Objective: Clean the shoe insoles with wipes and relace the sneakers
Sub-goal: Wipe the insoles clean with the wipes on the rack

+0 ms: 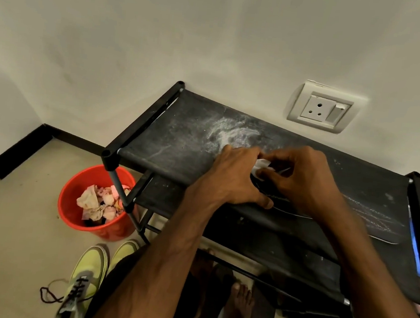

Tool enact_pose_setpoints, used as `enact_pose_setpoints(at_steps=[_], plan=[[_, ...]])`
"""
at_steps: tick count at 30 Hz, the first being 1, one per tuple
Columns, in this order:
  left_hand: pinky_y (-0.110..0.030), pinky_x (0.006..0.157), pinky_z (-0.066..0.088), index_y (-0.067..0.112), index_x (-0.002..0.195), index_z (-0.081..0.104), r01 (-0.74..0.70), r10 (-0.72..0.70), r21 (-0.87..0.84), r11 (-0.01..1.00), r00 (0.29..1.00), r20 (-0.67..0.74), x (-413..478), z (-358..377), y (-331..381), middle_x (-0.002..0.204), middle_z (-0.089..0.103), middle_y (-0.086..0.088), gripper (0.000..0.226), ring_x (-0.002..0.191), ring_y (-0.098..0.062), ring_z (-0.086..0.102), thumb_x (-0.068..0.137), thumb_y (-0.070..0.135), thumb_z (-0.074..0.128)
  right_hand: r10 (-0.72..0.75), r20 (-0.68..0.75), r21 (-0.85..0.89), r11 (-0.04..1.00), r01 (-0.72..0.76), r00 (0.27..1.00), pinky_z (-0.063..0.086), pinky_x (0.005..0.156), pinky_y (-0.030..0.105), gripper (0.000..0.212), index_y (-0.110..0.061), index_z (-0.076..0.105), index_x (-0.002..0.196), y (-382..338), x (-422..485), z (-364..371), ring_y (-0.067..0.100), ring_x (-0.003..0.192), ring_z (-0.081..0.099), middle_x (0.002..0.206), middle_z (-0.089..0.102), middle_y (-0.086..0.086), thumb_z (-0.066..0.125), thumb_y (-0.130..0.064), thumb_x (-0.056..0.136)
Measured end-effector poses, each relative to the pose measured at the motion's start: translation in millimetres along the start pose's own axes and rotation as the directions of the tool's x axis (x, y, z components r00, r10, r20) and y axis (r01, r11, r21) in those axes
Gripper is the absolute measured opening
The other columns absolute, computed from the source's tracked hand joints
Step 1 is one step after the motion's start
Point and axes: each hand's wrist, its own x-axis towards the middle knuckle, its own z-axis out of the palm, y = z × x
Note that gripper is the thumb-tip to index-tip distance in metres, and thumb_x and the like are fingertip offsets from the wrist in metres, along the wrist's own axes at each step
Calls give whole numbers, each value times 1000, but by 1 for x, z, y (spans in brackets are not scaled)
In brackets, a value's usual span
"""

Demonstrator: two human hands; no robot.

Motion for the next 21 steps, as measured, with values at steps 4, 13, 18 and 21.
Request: enact_pose_setpoints(at_steps=[4,13,18,21], plan=[[-42,106,41,26,137,48,15,-15,-4,1000,1000,7,-1,0,1,134,54,4,91,129,-22,36,61,52,91,-24,88,-30,999,27,996,49,67,1,23,-25,80,107,-3,-2,-4,-14,72,64,94,75,-13,82,-25,84],[-43,111,37,24,138,46,33,-34,18,999,999,14,-1,-2,6,137,52,2,92,133,-24,35,62,51,91,-53,86,-166,984,67,995,43,69,7,28,-18,77,116,-4,3,2,2,76,60,101,78,4,77,-14,88],[-43,110,38,26,138,44,50,-50,14,999,999,15,-3,-2,6,134,54,4,93,132,-23,34,62,50,91,-70,148,-158,983,93,987,55,66,14,23,-21,79,108,-3,0,-4,3,75,67,94,77,-1,81,-19,85],[-43,109,38,25,139,44,33,-33,20,999,999,8,-4,-2,7,130,59,8,95,129,-21,38,61,51,91,-70,205,-140,985,101,976,58,71,18,21,-23,81,102,-3,-3,-11,2,76,69,92,77,-6,82,-25,82]])
